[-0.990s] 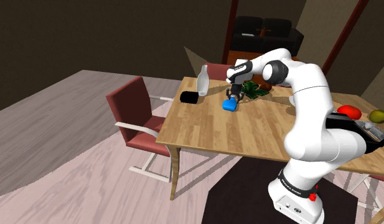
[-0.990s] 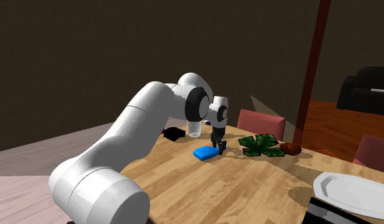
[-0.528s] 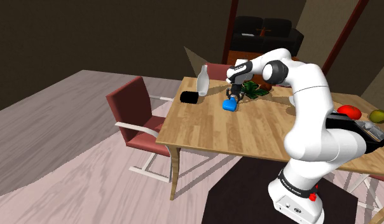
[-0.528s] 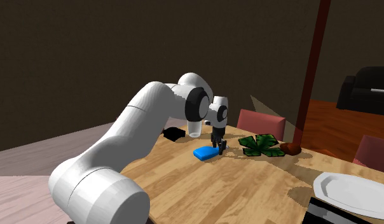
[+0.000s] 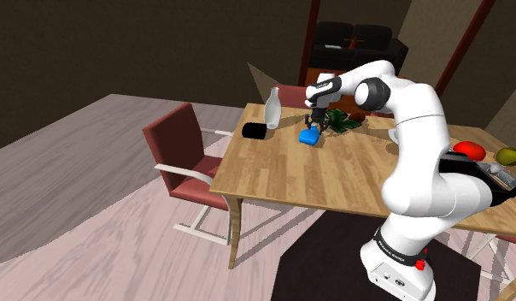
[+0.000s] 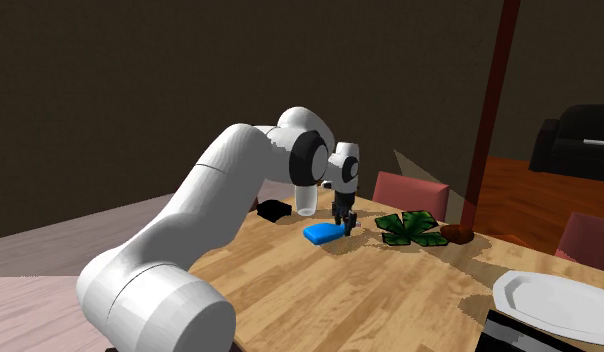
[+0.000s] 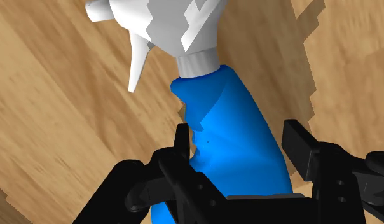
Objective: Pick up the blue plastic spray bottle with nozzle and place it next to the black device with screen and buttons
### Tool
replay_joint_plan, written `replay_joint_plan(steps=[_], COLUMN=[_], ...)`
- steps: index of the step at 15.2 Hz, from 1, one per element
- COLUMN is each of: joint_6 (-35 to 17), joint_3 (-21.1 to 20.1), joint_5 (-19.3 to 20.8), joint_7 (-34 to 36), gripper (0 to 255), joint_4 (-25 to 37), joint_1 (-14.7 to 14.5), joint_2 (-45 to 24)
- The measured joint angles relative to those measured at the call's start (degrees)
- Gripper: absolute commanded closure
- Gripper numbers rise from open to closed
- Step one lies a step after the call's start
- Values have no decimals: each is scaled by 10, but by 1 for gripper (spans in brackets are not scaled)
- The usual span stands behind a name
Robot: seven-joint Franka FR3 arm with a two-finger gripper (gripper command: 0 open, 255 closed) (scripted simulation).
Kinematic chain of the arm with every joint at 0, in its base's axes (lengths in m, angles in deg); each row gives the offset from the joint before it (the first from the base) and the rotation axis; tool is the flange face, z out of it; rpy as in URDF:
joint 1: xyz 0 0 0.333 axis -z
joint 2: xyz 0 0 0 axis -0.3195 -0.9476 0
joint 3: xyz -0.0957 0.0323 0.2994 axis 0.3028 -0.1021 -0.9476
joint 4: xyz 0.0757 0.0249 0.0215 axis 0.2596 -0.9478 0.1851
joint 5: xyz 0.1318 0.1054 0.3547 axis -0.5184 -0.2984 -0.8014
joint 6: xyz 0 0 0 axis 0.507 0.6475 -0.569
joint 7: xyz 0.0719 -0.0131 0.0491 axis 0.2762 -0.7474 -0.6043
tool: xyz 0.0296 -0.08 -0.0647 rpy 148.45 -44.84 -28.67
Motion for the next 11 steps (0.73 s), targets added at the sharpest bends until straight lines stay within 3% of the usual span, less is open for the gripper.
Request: replay_joint_plan(steps=[11], joint_6=[56], joint_3=[-2], joint_5=[-2], joint_7=[-1], gripper=[255], joint_4=[16], joint_1=[0], joint_2=[40])
